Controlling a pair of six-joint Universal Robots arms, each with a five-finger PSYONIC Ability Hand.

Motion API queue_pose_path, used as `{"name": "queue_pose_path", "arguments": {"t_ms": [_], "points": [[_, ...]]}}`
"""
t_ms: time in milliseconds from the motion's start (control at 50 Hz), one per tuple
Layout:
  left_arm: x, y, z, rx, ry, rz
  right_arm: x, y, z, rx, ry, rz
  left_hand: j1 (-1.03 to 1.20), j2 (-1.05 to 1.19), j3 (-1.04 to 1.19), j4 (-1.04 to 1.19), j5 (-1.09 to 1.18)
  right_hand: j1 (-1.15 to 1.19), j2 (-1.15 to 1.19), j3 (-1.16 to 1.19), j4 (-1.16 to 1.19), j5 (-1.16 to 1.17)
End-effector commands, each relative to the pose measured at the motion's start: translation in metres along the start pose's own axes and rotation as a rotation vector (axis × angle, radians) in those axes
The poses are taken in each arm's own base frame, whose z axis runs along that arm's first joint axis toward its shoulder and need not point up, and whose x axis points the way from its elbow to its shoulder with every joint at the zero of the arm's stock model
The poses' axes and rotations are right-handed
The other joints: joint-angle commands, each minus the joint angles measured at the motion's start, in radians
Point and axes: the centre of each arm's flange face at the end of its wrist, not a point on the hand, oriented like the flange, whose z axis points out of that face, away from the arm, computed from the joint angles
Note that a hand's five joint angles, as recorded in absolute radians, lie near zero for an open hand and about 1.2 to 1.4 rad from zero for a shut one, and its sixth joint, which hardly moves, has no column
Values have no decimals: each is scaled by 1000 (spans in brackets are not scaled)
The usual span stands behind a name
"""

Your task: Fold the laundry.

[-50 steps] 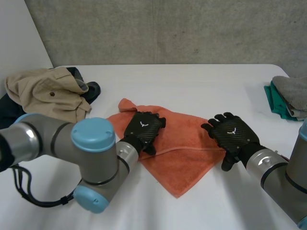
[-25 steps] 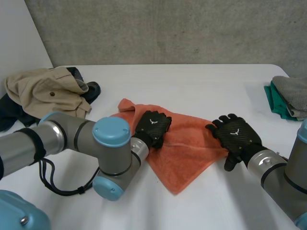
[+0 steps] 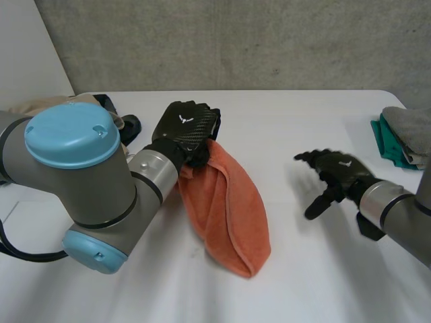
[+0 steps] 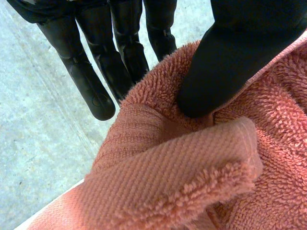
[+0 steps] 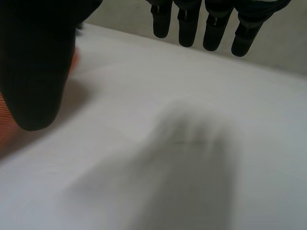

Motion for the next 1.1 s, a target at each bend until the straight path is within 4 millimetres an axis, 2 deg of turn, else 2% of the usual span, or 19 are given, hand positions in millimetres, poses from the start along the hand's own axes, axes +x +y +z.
{"name": "queue_pose_path", "arguments": {"t_ms": [20, 140, 160, 180, 220, 280, 320, 400, 480, 560, 640, 700, 800, 920, 940, 960, 980, 1020, 1100], "points": [[-1, 1, 1, -2, -4, -6, -38, 28, 8, -147, -207, 267, 319, 203, 211, 199, 270, -52, -42, -42, -43, -48], [2, -4, -1, 11, 1, -20, -65, 36, 8, -195, -303, 358, 319, 203, 211, 199, 270, -52, -42, -42, -43, -48], [2, -5, -2, 14, 2, -23, -68, 38, 9, -202, -310, 366, 319, 203, 211, 199, 270, 83, 93, 93, 91, 87], [1, -7, -2, 19, 0, -26, -71, 39, 11, -202, -310, 381, 319, 203, 211, 199, 270, 546, 556, 557, 555, 551], [1, -11, -4, 23, -2, -38, -69, 35, 15, -177, -302, 381, 319, 203, 211, 199, 270, 1153, 1163, 1163, 1161, 1157], [-1, -12, -8, 21, -6, -58, -56, 17, 26, -57, -220, 322, 319, 203, 211, 199, 270, 1170, 1179, 1180, 1178, 1174], [-3, -16, -12, 25, -8, -68, -47, 1, 30, 33, -156, 247, 319, 203, 211, 199, 270, 1170, 1179, 1180, 1178, 1174], [-8, -20, -22, 30, -20, -79, -27, -55, 19, 250, 85, -110, 319, 203, 211, 199, 270, 1170, 1179, 1180, 1178, 1174], [-17, -17, -26, 14, -38, -75, -26, -77, 7, 302, 205, -365, 319, 203, 211, 199, 270, 1170, 1179, 1180, 1178, 1174], [-24, -8, -27, -13, -57, -78, -48, -84, 4, 349, 191, -528, 319, 203, 211, 199, 270, 1170, 1179, 1180, 1178, 1174], [-24, 3, -29, -51, -57, -80, -66, -82, 4, 380, 153, -548, 319, 203, 211, 199, 270, 1170, 1179, 1180, 1178, 1174], [-23, 11, -31, -72, -55, -82, -67, -78, 7, 371, 151, -549, 319, 203, 211, 199, 270, 1170, 1179, 1180, 1178, 1174], [-26, 25, -31, -109, -64, -86, -74, -49, 24, 292, 109, -567, 319, 203, 211, 199, 270, 1170, 1179, 1180, 1178, 1174], [-29, 38, -26, -123, -76, -88, -78, -43, 23, 274, 82, -555, 319, 203, 211, 199, 270, 1170, 1179, 1180, 1178, 1174], [-29, 39, -26, -123, -81, -88, -79, -43, 23, 273, 76, -553, 319, 203, 211, 199, 270, 967, 977, 977, 976, 972], [-30, 39, -25, -122, -86, -88, -83, -40, 20, 262, 42, -556, 319, 203, 211, 199, 270, 177, 187, 188, 186, 182], [-31, 39, -25, -122, -87, -86, -85, -36, 19, 249, 24, -565, 319, 203, 211, 199, 270, -52, -42, -42, -43, -48], [-35, 34, -25, -108, -99, -87, -83, -35, 18, 234, 4, -565, 319, 203, 211, 199, 270, -52, -42, -42, -43, -48], [-40, 16, -29, -59, -116, -79, -69, -69, 0, 290, 49, -531, 319, 203, 211, 199, 270, -52, -42, -42, -43, -48]]}}
